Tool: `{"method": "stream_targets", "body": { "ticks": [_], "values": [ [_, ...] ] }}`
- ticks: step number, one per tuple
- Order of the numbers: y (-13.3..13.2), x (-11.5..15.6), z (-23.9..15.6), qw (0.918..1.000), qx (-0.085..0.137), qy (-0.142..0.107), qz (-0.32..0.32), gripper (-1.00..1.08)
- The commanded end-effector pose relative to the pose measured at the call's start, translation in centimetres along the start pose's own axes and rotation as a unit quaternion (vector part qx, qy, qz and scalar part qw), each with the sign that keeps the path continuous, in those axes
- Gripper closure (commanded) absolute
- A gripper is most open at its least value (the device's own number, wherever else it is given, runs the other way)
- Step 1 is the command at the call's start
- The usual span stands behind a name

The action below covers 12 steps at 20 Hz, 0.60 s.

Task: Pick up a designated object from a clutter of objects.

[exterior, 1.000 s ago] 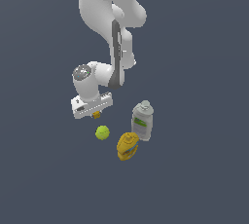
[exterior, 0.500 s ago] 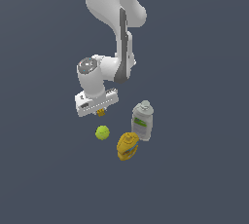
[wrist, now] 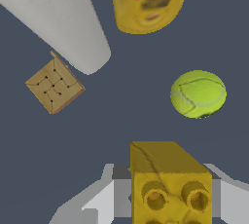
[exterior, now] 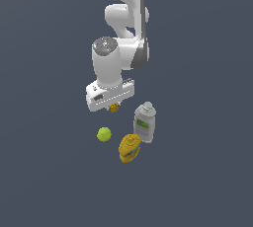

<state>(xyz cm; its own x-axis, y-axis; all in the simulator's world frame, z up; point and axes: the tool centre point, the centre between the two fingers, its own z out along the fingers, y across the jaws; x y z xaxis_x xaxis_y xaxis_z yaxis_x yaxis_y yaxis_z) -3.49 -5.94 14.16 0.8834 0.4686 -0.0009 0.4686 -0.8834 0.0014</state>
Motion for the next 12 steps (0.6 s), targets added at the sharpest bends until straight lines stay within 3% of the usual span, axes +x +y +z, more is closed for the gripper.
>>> {"method": "stream_targets", "body": {
  "ticks": [1,12],
  "values": [
    [-1.5,1.4,-2.5,1.0000,-0.001,0.000,0.000,1.08],
    [-7.7,7.6,-13.0,1.0000,-0.001,0.000,0.000,1.08]
  ]
}}
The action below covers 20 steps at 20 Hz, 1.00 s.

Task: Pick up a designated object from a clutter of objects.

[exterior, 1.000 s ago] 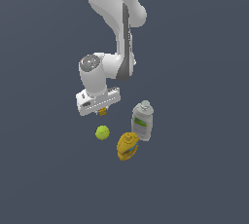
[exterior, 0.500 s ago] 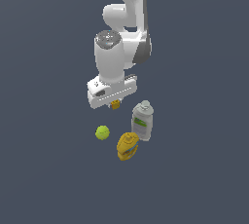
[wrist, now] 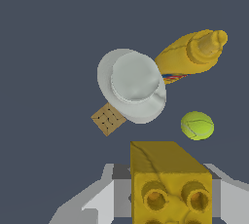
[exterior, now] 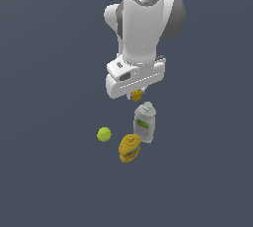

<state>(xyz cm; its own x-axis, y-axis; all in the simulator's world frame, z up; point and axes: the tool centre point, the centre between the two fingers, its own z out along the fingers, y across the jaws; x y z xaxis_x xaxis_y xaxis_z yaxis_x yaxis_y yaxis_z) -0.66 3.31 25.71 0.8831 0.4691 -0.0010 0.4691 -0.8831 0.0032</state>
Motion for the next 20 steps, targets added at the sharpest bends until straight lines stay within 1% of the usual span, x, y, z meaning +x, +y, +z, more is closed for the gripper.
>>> {"method": "stream_targets", "body": {
  "ticks": [1,5,10,15,20],
  "values": [
    [-1.4,1.4,-2.4,1.0000,0.000,0.000,0.000,1.08],
    [-3.2,3.4,-5.5,1.0000,0.001,0.000,0.000,1.08],
    [-4.8,5.2,-8.3,1.0000,0.001,0.000,0.000,1.08],
    [-5.7,6.4,-9.9,1.0000,0.001,0.000,0.000,1.08],
    [-6.0,6.9,-10.6,1.0000,0.002,0.001,0.000,1.08]
  ]
}}
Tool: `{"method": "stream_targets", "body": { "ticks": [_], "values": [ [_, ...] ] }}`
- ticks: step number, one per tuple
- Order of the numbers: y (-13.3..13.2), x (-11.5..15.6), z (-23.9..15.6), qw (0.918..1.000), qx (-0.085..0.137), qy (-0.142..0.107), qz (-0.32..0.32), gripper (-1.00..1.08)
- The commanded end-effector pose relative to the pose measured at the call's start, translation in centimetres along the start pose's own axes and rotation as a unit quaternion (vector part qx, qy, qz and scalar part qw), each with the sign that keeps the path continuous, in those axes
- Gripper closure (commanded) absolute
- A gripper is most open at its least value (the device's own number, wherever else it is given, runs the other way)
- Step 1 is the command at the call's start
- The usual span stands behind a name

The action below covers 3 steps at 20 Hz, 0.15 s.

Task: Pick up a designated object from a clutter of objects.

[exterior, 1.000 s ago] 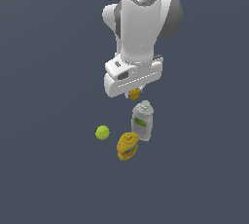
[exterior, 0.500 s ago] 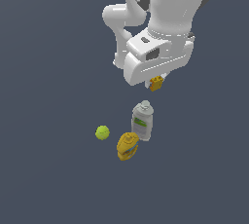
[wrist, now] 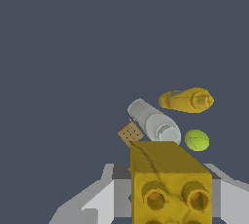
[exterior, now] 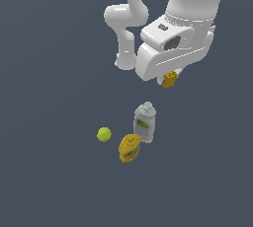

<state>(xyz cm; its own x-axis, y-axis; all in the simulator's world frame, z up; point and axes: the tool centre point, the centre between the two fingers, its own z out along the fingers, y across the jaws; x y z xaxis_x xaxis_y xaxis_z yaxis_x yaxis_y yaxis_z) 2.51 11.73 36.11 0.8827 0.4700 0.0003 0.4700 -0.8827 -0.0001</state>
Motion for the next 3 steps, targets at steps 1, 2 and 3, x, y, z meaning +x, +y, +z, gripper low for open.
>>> {"method": "stream_targets", "body": {
  "ticks": [1,2,3],
  "values": [
    [-0.06,0.16,-0.20,1.0000,0.000,0.000,0.000,1.08],
    [-0.04,0.17,-0.19,1.0000,0.000,0.000,0.000,1.08],
    [-0.02,0.16,-0.16,1.0000,0.000,0.000,0.000,1.08]
  ]
}}
